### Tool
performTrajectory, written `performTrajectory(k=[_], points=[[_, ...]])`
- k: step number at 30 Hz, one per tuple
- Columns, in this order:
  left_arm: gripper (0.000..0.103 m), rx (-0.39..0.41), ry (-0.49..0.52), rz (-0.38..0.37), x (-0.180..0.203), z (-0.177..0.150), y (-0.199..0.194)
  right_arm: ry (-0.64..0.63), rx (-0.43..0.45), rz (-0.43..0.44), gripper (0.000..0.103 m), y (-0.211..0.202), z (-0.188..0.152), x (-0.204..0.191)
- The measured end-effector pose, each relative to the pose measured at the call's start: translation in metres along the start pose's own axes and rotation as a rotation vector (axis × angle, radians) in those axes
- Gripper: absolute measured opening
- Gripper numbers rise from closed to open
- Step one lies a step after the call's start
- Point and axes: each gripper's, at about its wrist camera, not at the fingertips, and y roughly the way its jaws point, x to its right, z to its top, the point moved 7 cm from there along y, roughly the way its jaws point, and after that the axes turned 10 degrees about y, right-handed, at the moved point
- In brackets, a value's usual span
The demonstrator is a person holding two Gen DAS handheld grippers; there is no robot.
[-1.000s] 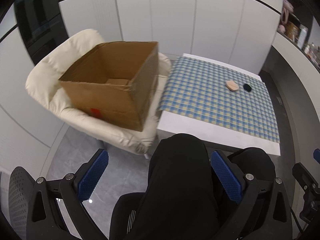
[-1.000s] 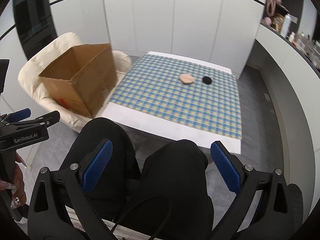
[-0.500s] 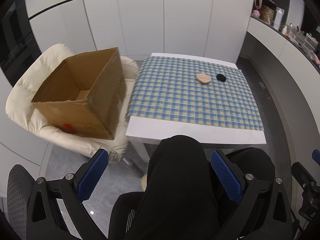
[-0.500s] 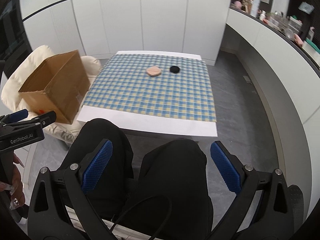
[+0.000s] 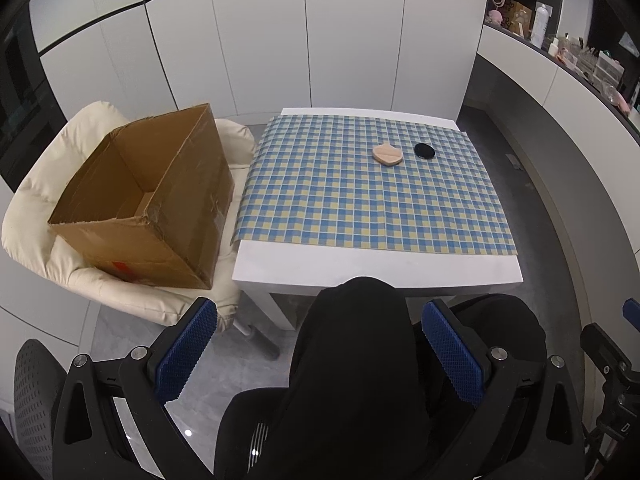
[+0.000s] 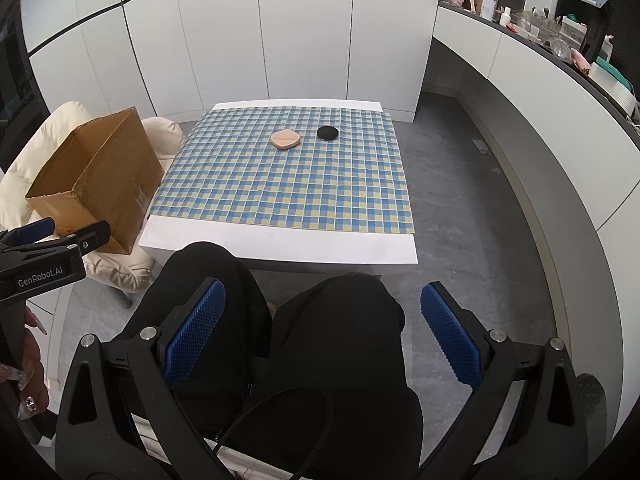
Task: Organize objects
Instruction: 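Move both open tools from the box toward the checked table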
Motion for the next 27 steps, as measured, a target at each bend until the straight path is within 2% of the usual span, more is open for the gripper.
performTrajectory(k=[9,19,27], points=[[0.102,-0.010,-0.003,0.012,-0.005,0.011,0.015,0.001,-0.005,-0.003,0.100,0.017,0.012,-0.001],[0.102,-0.031,-0.012,-0.007,0.001,0.030,0.052,0.010,-0.016,-0.014,0.100,0.052,0.034,0.000],[0.102,-0.036,-0.069,-0.019,-0.001,0.057,0.085,0.036,-0.024,-0.032,0.100,0.088,0.057,0.003]])
